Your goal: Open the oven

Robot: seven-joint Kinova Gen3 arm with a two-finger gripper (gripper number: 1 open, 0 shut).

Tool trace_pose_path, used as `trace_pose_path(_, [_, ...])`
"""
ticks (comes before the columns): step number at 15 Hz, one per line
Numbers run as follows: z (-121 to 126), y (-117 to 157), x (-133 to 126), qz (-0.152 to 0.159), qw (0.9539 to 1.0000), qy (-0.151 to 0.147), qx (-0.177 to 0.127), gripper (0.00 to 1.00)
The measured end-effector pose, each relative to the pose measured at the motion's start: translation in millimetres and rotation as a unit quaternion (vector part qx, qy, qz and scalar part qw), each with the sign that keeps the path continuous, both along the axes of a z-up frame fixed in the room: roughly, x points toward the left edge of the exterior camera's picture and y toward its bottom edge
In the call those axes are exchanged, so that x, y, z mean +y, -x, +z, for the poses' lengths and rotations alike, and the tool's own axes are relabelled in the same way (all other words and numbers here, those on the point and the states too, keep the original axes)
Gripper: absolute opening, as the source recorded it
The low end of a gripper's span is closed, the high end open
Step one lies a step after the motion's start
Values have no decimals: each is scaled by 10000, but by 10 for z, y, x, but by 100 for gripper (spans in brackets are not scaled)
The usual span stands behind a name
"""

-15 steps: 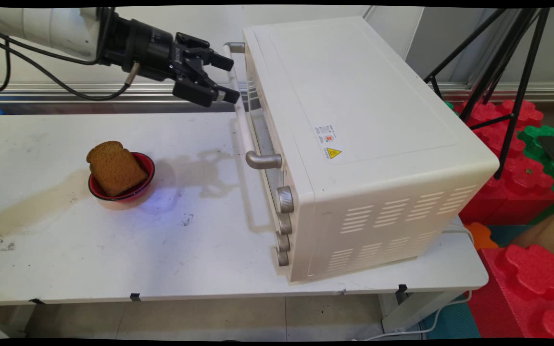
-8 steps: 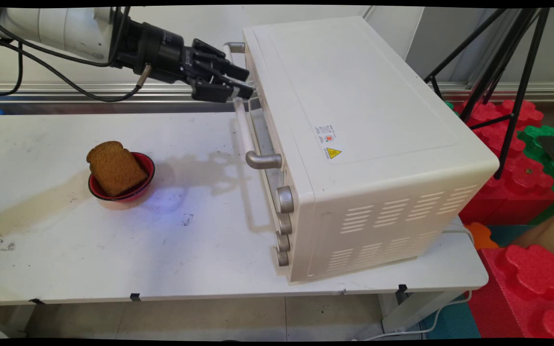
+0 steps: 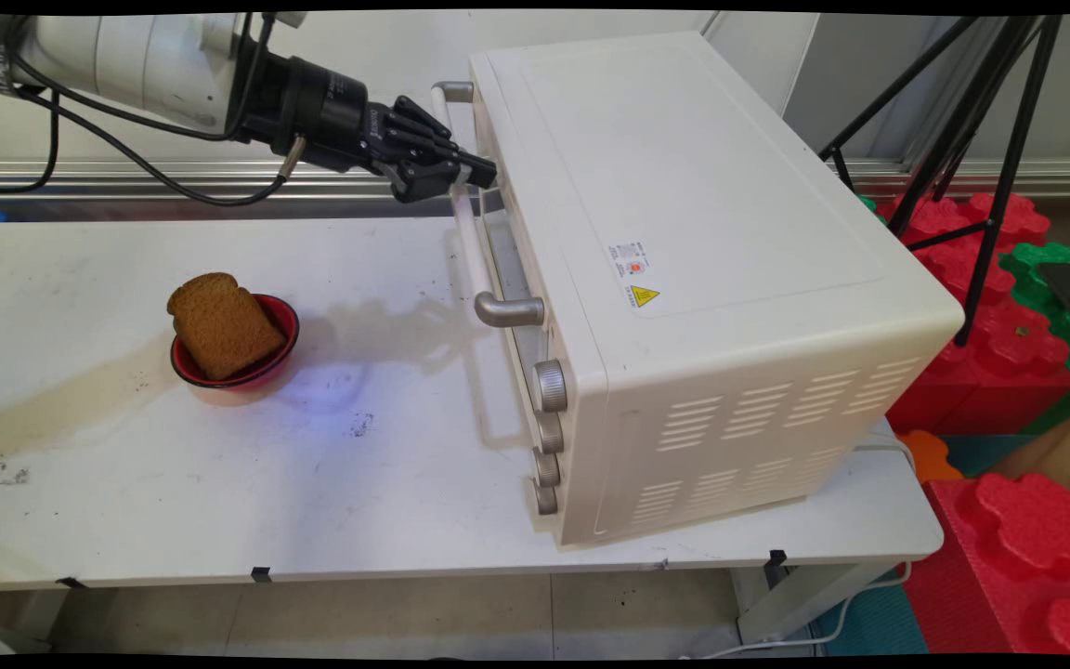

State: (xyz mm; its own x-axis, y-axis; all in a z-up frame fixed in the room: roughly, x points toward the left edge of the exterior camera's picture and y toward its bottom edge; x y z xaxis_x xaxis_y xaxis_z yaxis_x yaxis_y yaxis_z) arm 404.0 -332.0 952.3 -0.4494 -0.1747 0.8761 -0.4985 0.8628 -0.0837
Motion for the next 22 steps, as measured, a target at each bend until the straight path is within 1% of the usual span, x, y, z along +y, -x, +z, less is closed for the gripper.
trace_pose_path(8, [-96,24,-23,-5,9999,-35,-123,0])
trace_pose_path(13, [-124,-15,-14,-12,9997,-45,-236,0])
trace_pose_path(16, [-143,-103,15,-18,9993,-59,-374,0])
trace_pose_path(22, [-226,-336,127,-40,9975,-187,-682,0])
